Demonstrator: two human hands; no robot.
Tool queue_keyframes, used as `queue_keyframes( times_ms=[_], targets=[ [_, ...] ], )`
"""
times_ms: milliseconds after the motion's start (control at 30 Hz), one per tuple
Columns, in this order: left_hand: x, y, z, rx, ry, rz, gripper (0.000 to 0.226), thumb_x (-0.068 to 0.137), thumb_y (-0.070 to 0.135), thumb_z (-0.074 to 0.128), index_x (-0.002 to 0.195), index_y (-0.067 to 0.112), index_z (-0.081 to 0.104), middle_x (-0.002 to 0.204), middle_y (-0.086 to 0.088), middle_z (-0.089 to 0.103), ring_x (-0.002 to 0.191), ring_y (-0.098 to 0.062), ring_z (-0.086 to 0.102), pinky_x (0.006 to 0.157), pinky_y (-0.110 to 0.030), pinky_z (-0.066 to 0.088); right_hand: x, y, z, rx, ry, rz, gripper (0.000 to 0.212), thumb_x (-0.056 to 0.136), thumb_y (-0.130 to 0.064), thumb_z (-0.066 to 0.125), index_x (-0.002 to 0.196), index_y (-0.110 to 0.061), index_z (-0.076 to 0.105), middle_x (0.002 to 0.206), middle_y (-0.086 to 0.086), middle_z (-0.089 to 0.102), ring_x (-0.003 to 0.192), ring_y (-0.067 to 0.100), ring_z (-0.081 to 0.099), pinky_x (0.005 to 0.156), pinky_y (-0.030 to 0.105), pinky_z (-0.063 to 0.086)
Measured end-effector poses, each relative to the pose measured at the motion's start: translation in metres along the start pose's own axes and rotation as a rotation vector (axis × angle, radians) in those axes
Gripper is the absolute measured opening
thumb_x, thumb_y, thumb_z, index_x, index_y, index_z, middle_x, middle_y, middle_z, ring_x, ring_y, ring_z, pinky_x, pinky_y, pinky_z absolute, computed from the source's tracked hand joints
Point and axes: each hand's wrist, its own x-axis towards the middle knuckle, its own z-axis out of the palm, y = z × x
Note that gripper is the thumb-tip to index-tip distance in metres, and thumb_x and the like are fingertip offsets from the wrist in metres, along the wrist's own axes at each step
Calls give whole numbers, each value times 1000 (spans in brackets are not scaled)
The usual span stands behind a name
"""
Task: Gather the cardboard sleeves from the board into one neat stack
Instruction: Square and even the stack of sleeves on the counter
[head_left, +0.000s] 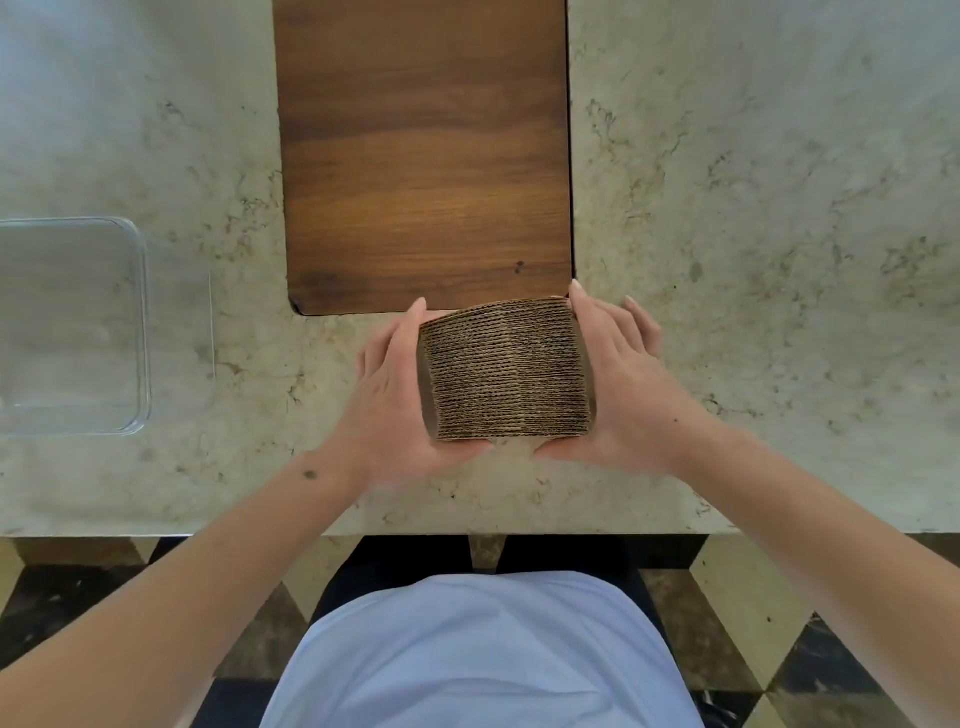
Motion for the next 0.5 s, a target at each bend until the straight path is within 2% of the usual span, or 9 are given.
queue_keyframes(
  times_ms=[100,200,333,400,500],
  targets=[
    [0,1,1,2,-7,38,132,63,69,78,156,2,11,153,-12,38,141,-15,24,115,-55,29,2,1,-1,5,21,-13,143,58,-79,72,160,-11,0,155,4,29,149,20,16,125,41,-4],
    [-2,1,1,14,-21,35,132,65,70,76,156,1,12,150,-17,39,136,-25,31,114,-54,32,2,0,-1,50,65,-36,131,60,-73,76,158,-11,15,154,1,33,150,8,15,125,45,5],
    [-7,5,1,-12,-6,17,122,63,67,76,154,13,16,142,-3,36,124,-13,31,106,-52,41,2,-7,-2,130,126,-58,114,60,-64,77,152,-24,21,142,-13,34,140,-15,4,115,41,21],
    [-9,7,-1,-35,11,18,118,62,64,77,153,17,17,140,2,35,123,-9,29,104,-52,42,1,-8,-3,142,132,-57,115,59,-61,78,151,-21,24,138,-13,34,137,-18,4,110,39,23],
    [-9,7,-3,-36,54,30,120,64,65,78,154,18,15,144,3,35,128,-3,27,105,-48,37,0,-5,-4,130,166,-68,121,57,-58,84,153,-10,27,142,-9,34,138,-15,4,109,43,28]
  ],
)
